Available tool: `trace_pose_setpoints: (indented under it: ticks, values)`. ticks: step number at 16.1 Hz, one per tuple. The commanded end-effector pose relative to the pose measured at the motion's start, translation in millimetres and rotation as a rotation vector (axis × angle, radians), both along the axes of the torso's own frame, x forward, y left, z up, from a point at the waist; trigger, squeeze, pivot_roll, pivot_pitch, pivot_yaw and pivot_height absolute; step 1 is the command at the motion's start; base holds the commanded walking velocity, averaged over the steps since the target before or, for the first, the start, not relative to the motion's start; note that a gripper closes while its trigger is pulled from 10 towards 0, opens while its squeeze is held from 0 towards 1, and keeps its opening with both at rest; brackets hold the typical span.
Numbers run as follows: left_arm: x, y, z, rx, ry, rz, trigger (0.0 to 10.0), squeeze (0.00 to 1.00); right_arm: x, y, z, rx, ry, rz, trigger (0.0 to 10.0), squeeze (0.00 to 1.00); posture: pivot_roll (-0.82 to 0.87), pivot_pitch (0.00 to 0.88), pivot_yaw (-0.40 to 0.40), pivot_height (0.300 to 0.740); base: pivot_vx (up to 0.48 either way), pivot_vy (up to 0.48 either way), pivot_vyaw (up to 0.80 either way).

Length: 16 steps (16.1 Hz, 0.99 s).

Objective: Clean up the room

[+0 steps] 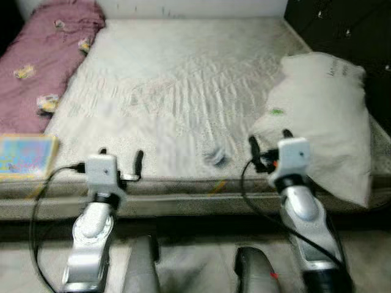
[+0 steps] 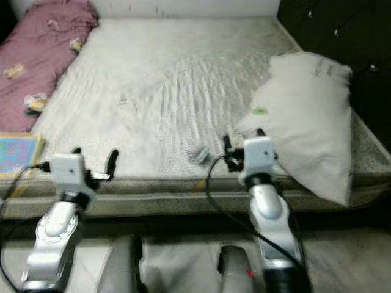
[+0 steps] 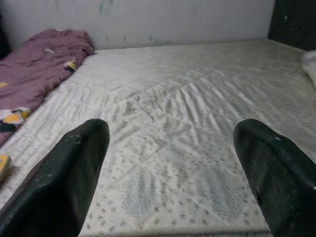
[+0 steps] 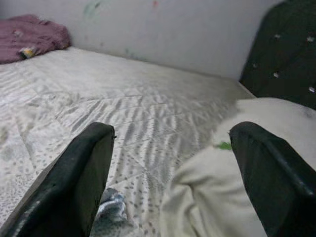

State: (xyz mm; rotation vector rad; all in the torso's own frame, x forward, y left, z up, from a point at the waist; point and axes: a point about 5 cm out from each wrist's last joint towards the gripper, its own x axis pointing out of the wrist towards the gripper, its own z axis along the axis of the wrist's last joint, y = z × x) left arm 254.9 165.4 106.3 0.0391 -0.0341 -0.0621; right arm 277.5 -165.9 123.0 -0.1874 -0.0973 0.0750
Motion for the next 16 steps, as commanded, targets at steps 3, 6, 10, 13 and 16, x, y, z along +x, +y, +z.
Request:
trace_pose_setpoints:
  ticks: [3, 6, 10, 13, 16]
  values:
    - [-1.1, 5.0, 1.9, 0.007, -0.001, 0.01, 10.0, 0.0, 1.2, 3.1, 1.1, 0.016, -0.004, 0.003, 10.0, 0.0, -0.05, 0.0, 0.019, 0.589, 0.268, 0.0, 0.8]
    - [-1.6, 4.5, 1.3, 0.008, 0.003, 0.006, 10.0, 0.0, 1.7, 2.2, 0.7, 0.019, -0.004, -0.001, 10.0, 0.0, -0.04, 0.0, 0.018, 0.589, 0.268, 0.0, 0.24]
    - [-1.9, 4.0, 0.6, 0.004, 0.008, 0.001, 10.0, 0.0, 3.1, 1.3, -0.1, 0.032, 0.0, -0.008, 10.0, 0.0, -0.04, 0.0, 0.016, 0.589, 0.276, 0.0, 0.0]
    - [-2.2, 3.3, -0.3, 0.002, 0.016, 0.006, 10.0, 0.0, 4.1, 0.5, -0.2, 0.031, 0.001, -0.009, 10.0, 0.0, -0.04, 0.0, 0.011, 0.589, 0.082, 0.0, 0.0]
    - [-4.4, 4.6, -0.5, 0.008, 0.019, 0.014, 10.0, 0.0, 4.5, 2.8, -1.9, 0.036, 0.011, 0.008, 10.0, 0.0, -0.02, 0.0, 0.006, 0.589, 0.0, 0.0, 0.0]
